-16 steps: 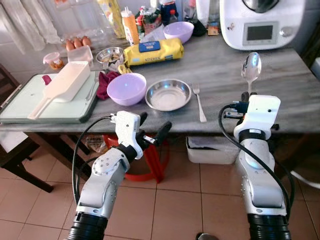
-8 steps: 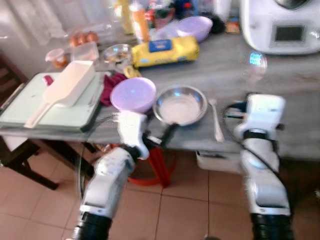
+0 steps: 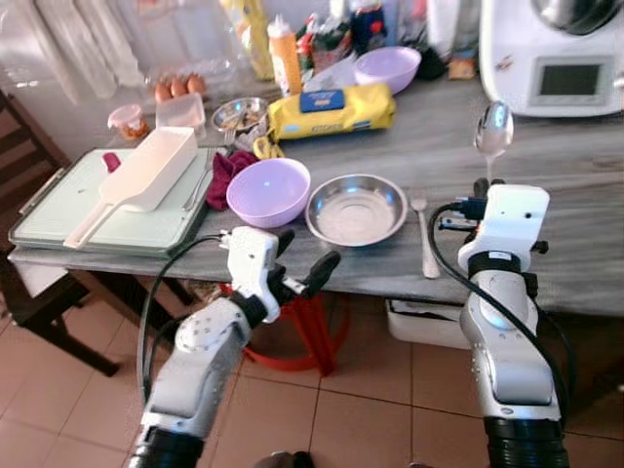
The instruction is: Setting the table
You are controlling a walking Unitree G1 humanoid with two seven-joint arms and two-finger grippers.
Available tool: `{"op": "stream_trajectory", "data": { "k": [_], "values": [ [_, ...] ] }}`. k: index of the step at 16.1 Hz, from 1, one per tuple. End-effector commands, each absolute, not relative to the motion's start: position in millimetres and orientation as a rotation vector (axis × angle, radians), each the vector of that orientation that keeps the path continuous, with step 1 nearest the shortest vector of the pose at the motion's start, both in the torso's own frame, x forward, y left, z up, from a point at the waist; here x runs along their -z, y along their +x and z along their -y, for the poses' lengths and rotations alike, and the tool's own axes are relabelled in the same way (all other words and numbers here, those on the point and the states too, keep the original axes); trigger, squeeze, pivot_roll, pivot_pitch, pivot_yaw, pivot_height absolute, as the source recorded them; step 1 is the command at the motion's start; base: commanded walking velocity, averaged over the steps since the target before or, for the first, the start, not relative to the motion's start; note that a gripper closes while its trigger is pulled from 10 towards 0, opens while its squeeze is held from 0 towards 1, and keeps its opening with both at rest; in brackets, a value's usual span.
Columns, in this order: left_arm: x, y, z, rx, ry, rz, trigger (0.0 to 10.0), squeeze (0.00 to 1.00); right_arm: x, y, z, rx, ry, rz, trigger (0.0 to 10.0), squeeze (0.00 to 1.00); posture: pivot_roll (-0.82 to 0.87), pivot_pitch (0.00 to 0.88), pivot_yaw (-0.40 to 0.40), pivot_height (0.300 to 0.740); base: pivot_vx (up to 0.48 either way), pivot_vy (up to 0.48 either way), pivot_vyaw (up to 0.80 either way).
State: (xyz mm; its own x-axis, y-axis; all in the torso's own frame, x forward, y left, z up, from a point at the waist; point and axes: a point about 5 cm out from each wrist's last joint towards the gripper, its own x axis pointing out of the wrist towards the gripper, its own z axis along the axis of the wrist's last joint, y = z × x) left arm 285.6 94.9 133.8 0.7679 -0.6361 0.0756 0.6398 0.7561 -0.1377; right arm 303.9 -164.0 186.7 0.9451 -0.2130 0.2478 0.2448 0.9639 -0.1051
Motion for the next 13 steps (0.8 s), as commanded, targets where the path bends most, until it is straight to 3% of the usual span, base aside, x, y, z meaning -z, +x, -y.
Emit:
{"op": "stream_trajectory", "data": {
  "k": [1,8,13],
  "values": [
    [-135.0,283.3,-100.9,0.705,-0.158,0.031,10.0,0.00,-192.9,300.9,160.3,0.226,-0.135,0.264,10.0,0.00,-0.10,0.114,0.159,0.740,0.000,0.000,0.00],
    [-129.1,269.0,-99.9,0.832,-0.155,-0.022,10.0,0.00,-175.4,282.6,189.2,0.278,-0.169,0.089,10.0,0.00,-0.13,0.132,0.158,0.740,0.000,0.000,0.00],
    [-126.2,257.4,-96.4,0.939,-0.149,-0.055,10.0,0.00,-164.8,290.9,200.1,0.258,-0.118,-0.016,10.0,0.00,-0.12,0.148,0.159,0.740,0.000,0.000,0.00]
  ]
}}
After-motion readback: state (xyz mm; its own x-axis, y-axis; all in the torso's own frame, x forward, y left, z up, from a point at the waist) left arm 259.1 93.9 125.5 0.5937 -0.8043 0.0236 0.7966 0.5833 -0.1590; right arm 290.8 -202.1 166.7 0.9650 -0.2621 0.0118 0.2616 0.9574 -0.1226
